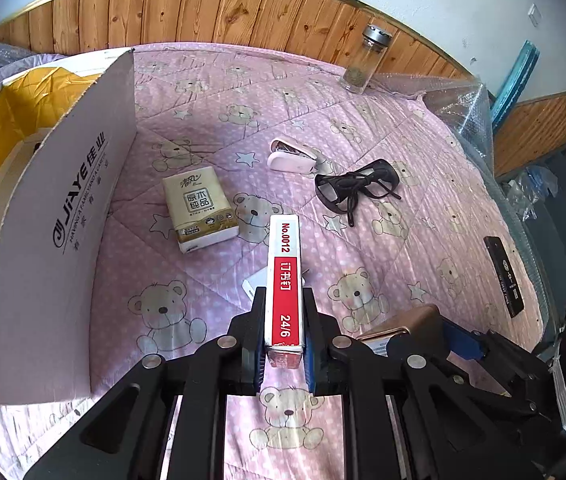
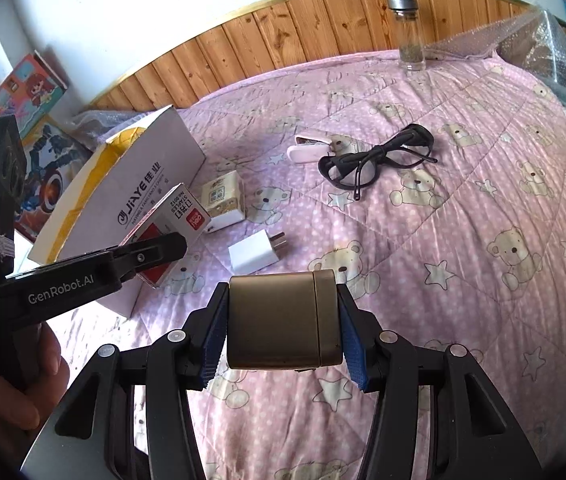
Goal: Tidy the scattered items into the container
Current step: 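Carry stapler box in left tool and gold tin in right tool over box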
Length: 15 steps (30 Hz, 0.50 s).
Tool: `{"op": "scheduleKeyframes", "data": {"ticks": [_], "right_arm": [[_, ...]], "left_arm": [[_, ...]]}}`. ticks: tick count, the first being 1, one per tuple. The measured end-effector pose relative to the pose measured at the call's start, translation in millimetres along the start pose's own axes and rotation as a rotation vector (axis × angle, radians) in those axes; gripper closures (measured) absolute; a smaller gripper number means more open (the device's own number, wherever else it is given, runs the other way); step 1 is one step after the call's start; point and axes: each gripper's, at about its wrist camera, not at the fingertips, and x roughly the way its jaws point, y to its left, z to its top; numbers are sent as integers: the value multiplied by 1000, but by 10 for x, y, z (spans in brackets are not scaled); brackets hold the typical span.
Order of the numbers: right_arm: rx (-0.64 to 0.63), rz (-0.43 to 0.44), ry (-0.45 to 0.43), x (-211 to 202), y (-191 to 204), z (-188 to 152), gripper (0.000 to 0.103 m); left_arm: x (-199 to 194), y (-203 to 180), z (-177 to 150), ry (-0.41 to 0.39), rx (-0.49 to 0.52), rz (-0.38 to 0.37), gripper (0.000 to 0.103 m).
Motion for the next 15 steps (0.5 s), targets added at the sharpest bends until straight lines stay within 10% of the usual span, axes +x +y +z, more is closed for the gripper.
{"op": "scheduleKeyframes", "data": {"ticks": [15], "right_arm": [[-89,42,-42,-403,696,-262,50]], "left_arm": [[-943,208,-436,-91,-18,0,88]]}}
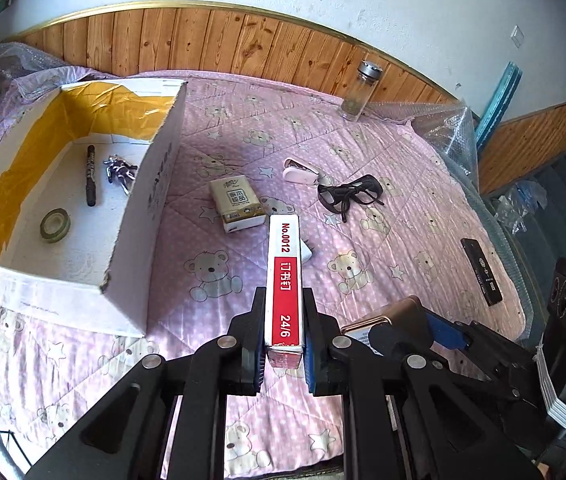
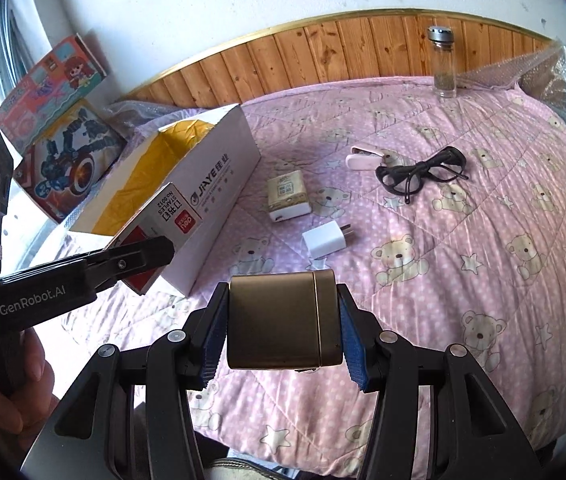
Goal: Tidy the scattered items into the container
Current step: 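Carry stapler box in left tool and gold tin in right tool over box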
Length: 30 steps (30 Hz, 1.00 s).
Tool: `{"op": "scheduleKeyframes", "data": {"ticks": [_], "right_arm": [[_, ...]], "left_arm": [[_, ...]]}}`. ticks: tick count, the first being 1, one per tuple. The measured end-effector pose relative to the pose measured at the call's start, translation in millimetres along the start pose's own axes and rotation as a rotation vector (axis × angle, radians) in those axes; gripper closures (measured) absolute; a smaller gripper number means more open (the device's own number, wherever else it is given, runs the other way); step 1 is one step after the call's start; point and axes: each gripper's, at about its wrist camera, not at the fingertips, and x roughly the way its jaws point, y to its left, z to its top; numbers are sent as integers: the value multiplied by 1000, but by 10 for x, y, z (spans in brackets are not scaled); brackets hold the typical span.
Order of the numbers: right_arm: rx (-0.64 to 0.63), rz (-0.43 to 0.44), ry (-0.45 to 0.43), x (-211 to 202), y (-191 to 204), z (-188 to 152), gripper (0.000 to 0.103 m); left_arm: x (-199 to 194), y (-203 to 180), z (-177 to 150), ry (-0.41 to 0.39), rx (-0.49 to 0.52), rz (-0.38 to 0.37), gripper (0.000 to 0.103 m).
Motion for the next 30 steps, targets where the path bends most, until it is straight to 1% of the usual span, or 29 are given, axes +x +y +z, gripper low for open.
{"op": "scheduleKeyframes", "data": {"ticks": [9,13,17,23,30], "right_arm": [[-76,20,-16,-168,406,14,50],[-126,28,-17,-185,615,32,50],[-162,45,-19,-180,797,70,50],[-211,85,-17,-110,1051,158,50],[-266,145,8,80,1358,336,50]], "left_arm": [[-399,200,-124,-41,-35,-18,88],[-535,324,-135,-62,-61,-21,88],[-627,471,-171,-66,-86,-24,88],[-764,691,-178,-78,-121,-13,88],[-950,987,-35,-118,-168,14,88]]}}
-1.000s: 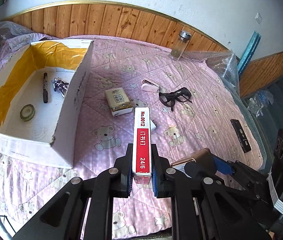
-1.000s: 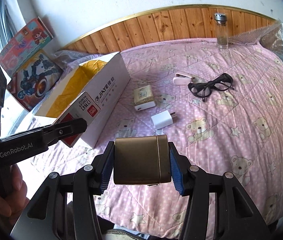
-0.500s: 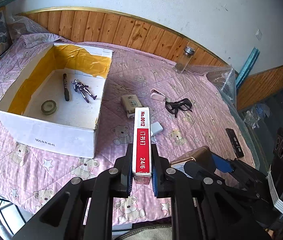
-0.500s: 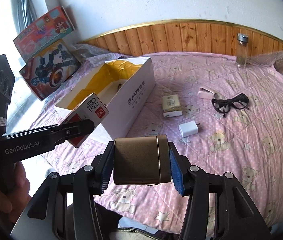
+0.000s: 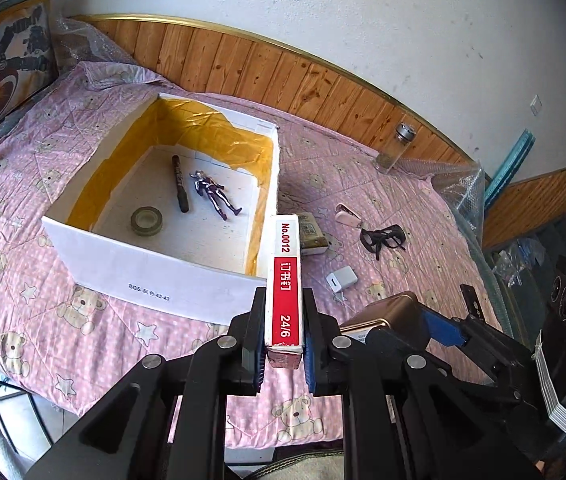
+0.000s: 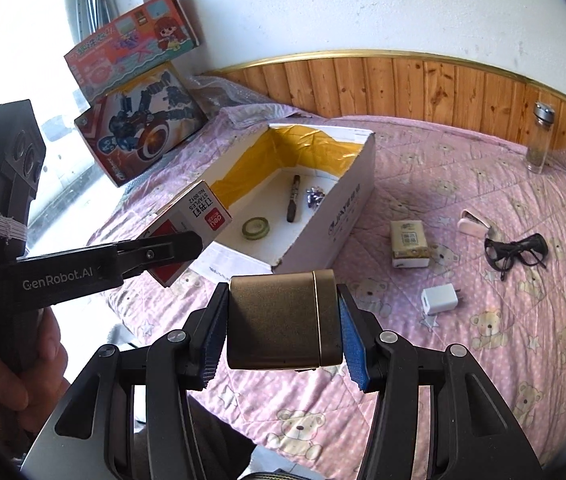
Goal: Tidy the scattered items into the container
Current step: 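Carry stapler box in left tool and gold tin in right tool over box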
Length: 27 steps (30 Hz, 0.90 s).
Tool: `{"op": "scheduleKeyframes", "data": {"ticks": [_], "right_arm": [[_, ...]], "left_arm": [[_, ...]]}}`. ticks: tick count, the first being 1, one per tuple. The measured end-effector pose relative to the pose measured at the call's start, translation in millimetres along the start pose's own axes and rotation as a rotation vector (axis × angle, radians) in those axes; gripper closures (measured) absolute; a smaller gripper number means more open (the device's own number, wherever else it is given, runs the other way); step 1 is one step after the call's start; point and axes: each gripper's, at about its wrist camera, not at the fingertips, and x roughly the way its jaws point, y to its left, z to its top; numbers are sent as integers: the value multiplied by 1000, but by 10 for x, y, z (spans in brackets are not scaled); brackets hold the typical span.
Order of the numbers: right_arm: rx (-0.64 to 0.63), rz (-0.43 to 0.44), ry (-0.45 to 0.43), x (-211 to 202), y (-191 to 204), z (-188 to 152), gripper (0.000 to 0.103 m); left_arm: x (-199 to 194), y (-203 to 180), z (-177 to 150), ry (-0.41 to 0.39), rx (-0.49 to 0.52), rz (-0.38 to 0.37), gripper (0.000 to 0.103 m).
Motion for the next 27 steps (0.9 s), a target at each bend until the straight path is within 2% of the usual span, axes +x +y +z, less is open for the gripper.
{"op": "scheduleKeyframes", "data": {"ticks": [12,19,27], "right_arm": [[-81,46,0,328,163,537,50],[-102,63,21,583,176,808,50],[-143,58,57,914,222,1053,50]], "left_arm": [[111,531,439,6,-74,58,88],[312,687,715,44,-61,101,88],[576,839,1040,90,-34,117,88]]}}
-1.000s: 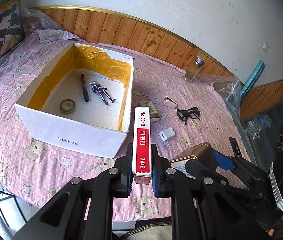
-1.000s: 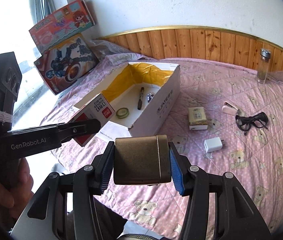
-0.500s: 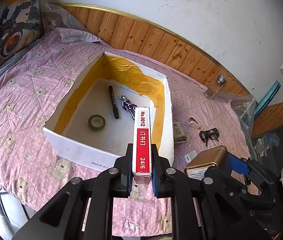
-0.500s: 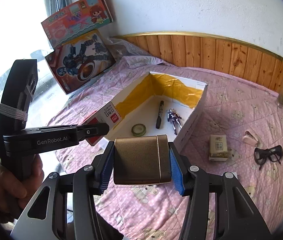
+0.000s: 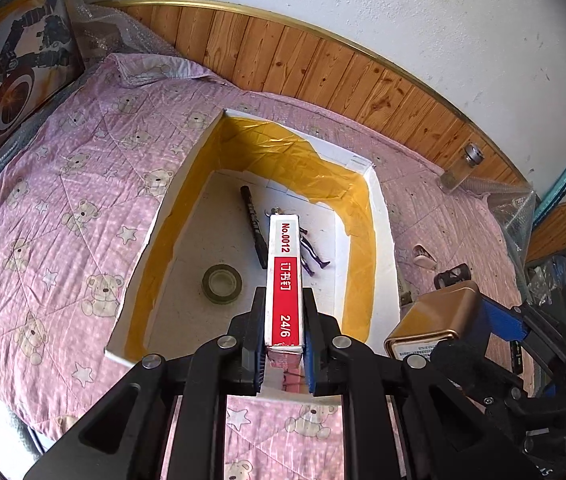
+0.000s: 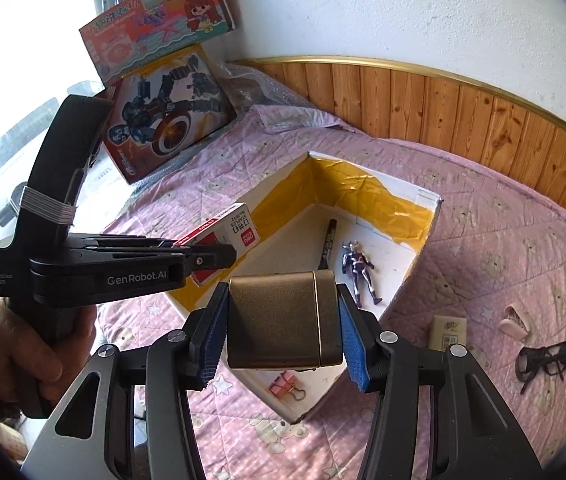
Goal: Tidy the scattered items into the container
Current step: 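Carry stapler box in left tool and gold tin in right tool over box, then open left tool to drop stapler box while right tool releases tin into box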
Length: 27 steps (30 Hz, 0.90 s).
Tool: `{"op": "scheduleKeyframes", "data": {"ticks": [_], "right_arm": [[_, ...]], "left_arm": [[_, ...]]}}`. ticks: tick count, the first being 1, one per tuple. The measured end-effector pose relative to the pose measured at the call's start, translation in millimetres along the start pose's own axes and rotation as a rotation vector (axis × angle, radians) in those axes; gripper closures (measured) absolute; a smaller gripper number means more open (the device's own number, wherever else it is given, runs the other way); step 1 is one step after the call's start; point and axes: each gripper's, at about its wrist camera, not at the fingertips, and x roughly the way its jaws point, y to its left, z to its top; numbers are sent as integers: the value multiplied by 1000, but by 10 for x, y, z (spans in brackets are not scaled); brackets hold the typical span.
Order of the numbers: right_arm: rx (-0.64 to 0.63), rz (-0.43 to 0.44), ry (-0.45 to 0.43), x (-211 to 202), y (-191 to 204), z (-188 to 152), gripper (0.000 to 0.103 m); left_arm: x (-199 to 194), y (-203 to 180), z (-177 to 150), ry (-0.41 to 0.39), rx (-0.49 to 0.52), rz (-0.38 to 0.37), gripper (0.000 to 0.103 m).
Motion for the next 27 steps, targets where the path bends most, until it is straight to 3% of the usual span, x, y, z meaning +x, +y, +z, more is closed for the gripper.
{"op": "scheduleKeyframes", "data": {"ticks": [18,27], "right_arm": [[-184,-6,147,712,-26,353,49],[-285,18,269,1103,11,364,49]], "left_arm": [[696,134,657,139,49,29,88],[1073,192,910,206,61,47,88]]}}
